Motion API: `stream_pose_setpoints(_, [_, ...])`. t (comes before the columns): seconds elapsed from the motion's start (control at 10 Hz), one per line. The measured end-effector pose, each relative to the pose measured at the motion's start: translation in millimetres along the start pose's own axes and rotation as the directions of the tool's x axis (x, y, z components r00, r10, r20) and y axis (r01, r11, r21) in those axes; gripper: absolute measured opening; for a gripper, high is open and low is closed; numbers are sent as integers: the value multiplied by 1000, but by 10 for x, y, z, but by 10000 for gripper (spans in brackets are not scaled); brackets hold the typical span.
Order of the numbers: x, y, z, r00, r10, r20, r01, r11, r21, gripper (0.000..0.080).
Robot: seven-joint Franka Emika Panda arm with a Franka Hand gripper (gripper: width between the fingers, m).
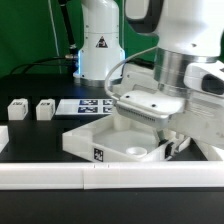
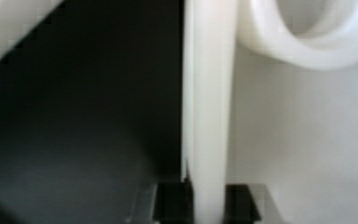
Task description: Assemble square table
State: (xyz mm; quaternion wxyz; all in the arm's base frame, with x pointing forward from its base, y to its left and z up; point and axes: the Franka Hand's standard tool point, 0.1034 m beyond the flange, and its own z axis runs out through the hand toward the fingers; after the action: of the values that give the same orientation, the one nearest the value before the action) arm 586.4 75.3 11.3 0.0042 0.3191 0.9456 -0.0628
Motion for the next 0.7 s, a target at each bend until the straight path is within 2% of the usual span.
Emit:
stream_pose_setpoints(0.5, [25,-106,15,975,-221,-16,221,975,29,61])
stream_pose_setpoints(0.6, [65,-90,11,964,-266,-22,267,963,35,61])
stream_pose_setpoints(0.7, [129,-48,-2,931,-365,-28,366,929,52,61])
